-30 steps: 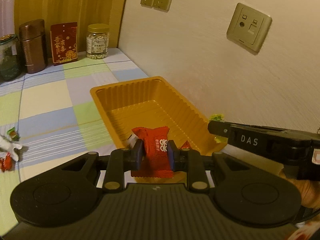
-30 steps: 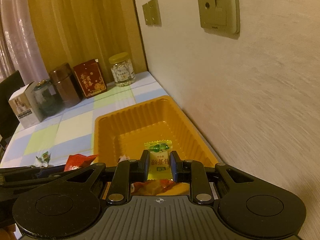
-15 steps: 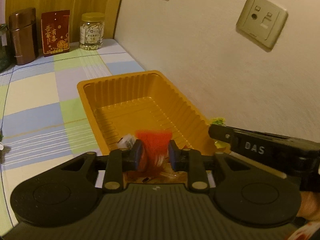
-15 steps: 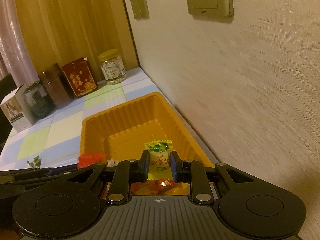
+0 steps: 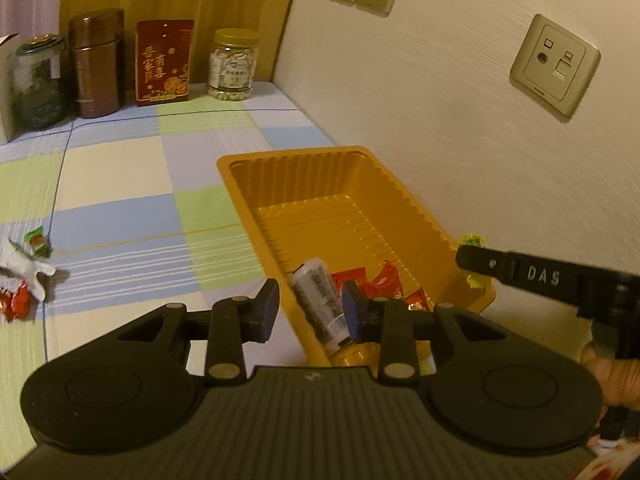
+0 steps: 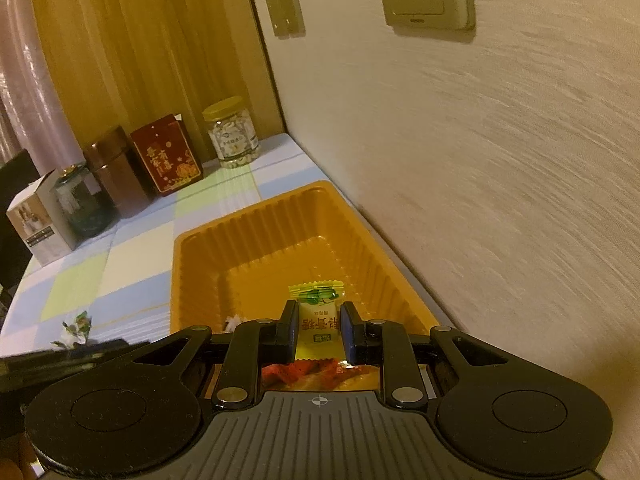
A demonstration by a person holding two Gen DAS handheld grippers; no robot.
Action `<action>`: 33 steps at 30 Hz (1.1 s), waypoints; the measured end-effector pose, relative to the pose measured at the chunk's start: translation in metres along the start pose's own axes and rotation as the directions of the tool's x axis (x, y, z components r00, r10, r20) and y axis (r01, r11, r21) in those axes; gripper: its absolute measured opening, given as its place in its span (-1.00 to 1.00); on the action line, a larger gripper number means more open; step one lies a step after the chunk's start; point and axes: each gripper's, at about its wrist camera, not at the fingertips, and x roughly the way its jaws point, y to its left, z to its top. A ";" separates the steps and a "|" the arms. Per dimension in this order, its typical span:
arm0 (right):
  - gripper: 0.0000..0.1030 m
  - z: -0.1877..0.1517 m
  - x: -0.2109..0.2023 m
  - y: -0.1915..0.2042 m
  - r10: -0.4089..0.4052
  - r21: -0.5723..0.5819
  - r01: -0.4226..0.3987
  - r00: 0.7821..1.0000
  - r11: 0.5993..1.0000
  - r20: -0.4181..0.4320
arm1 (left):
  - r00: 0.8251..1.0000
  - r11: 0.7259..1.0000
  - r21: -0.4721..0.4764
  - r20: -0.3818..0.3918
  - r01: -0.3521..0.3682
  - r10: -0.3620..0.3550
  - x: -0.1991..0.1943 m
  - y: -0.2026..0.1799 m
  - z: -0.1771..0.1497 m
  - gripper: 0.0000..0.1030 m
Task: Organize snacks
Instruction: 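Open both tools to drop the packets into the orange tray, then withdraw both open tools from the tray back over the remaining snacks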
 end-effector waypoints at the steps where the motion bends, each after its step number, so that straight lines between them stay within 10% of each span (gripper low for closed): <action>1: -0.57 0.000 0.000 0.001 0.002 0.000 -0.002 1.000 1.000 0.000 | 1.000 1.000 -0.003 0.001 -0.002 0.002 -0.002 0.001 -0.001 -0.39; 19: -0.54 0.003 0.013 0.006 0.041 0.011 -0.041 0.999 0.999 -0.005 | 1.000 0.999 -0.030 0.015 -0.011 0.012 -0.009 0.009 -0.003 -0.39; 20: -0.49 0.003 0.014 0.005 0.043 0.012 -0.043 0.999 0.999 -0.009 | 1.000 0.999 -0.032 0.015 -0.013 0.013 -0.010 0.010 -0.004 -0.39; 22: 0.41 0.002 0.014 0.003 0.039 0.019 -0.039 0.999 0.999 -0.008 | 1.000 0.999 -0.035 0.017 -0.016 0.017 -0.011 0.011 -0.004 -0.34; 33: 0.47 -0.008 0.003 0.006 0.027 0.013 -0.027 0.999 1.000 -0.022 | 0.999 0.998 -0.058 0.016 -0.036 0.037 -0.027 0.021 -0.013 0.07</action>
